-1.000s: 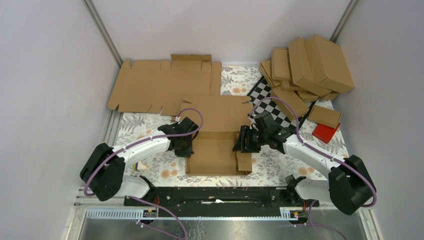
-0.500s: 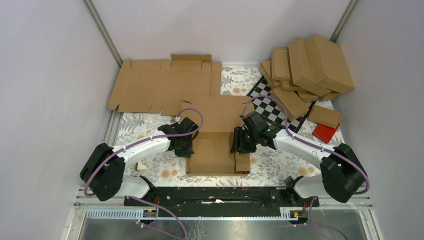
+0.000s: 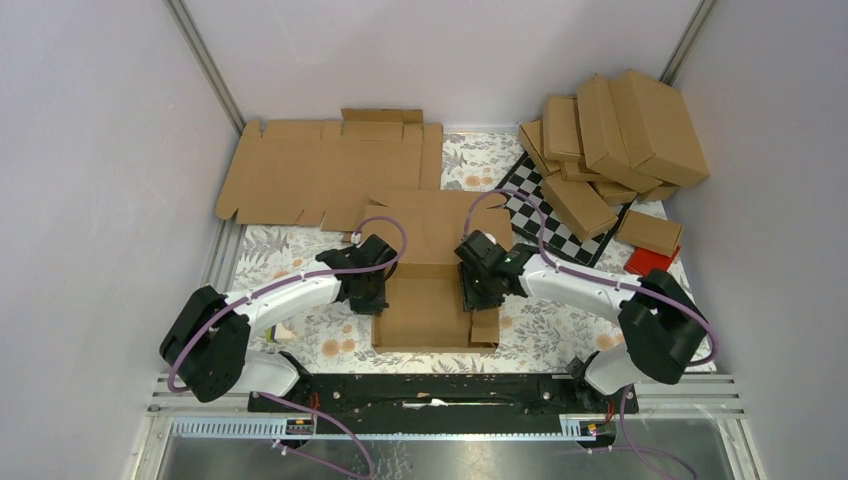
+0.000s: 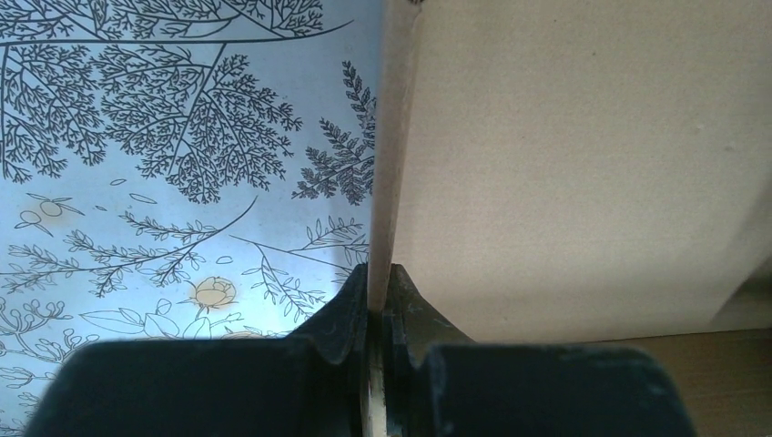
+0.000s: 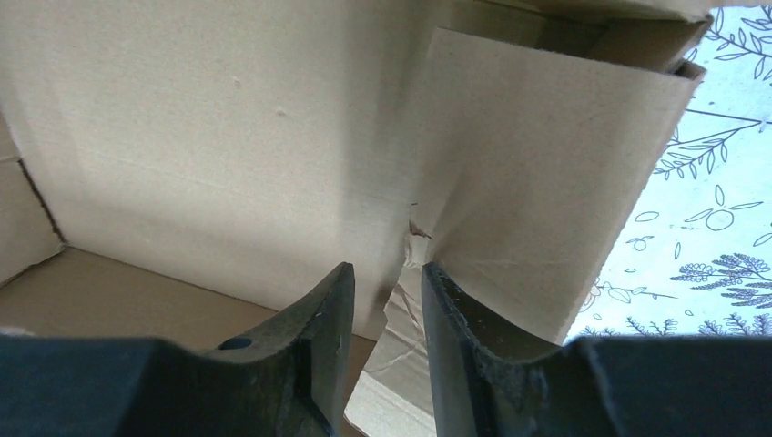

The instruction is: Fold the paper box

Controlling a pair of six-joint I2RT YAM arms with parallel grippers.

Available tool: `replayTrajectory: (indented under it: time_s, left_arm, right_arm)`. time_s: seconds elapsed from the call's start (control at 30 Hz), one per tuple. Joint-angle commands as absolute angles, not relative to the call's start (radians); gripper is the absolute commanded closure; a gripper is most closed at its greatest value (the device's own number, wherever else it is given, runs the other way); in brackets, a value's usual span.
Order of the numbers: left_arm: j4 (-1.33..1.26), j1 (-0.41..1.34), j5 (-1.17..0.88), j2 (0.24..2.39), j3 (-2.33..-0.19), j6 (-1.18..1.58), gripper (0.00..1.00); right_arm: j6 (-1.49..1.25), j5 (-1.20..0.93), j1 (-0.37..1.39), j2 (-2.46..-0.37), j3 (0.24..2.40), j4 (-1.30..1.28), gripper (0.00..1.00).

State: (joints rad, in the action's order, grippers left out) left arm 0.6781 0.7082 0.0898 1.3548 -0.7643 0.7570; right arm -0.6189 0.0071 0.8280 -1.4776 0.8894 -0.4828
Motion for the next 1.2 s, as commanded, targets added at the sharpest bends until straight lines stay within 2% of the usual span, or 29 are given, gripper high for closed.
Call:
replayTrajectory:
  time_s: [0.0, 0.23, 0.37, 0.57, 0.77, 0.87, 1.1, 1.17]
  left_arm:
    - [0.625, 0.712, 0.102, 1.342, -0.792, 0.776, 1.0]
    - [0.625, 0.711, 0.11, 1.341, -0.785, 0.779, 1.0]
    - [0.624, 0.712, 0.11, 1.344, -0.785, 0.781, 1.0]
    - [0.624, 0.711, 0.107, 1.345, -0.785, 0.781, 1.0]
    - [0.616, 0.711, 0.09, 1.335, -0.776, 0.787, 1.0]
    - [0.61, 0.712, 0.089, 1.333, -0.768, 0.787, 1.0]
    - [0.583, 0.707, 0.066, 1.317, -0.757, 0.788, 1.0]
    - [0.571, 0.687, 0.044, 1.294, -0.751, 0.787, 1.0]
  right_arm:
    - [-0.592, 0.154, 0.873, -1.548, 0.938, -0.65, 0.6]
    - [-0.573, 0.306, 0.897, -1.589, 0.997, -0.75, 0.62]
    - [-0.542, 0.259, 0.896, -1.559, 1.034, -0.726, 0.63]
    - [-0.505, 0.145, 0.896, -1.478, 1.107, -0.688, 0.51]
    - [-0.527, 0.119, 0.875, -1.367, 1.087, -0.678, 0.51]
    - [-0.542, 0.098, 0.817, -1.262, 1.017, -0.642, 0.52]
    - [-0.543, 0.037, 0.534, -1.042, 0.852, -0.603, 0.42]
    - [-0.537, 0.03, 0.463, -1.018, 0.821, -0.602, 0.37]
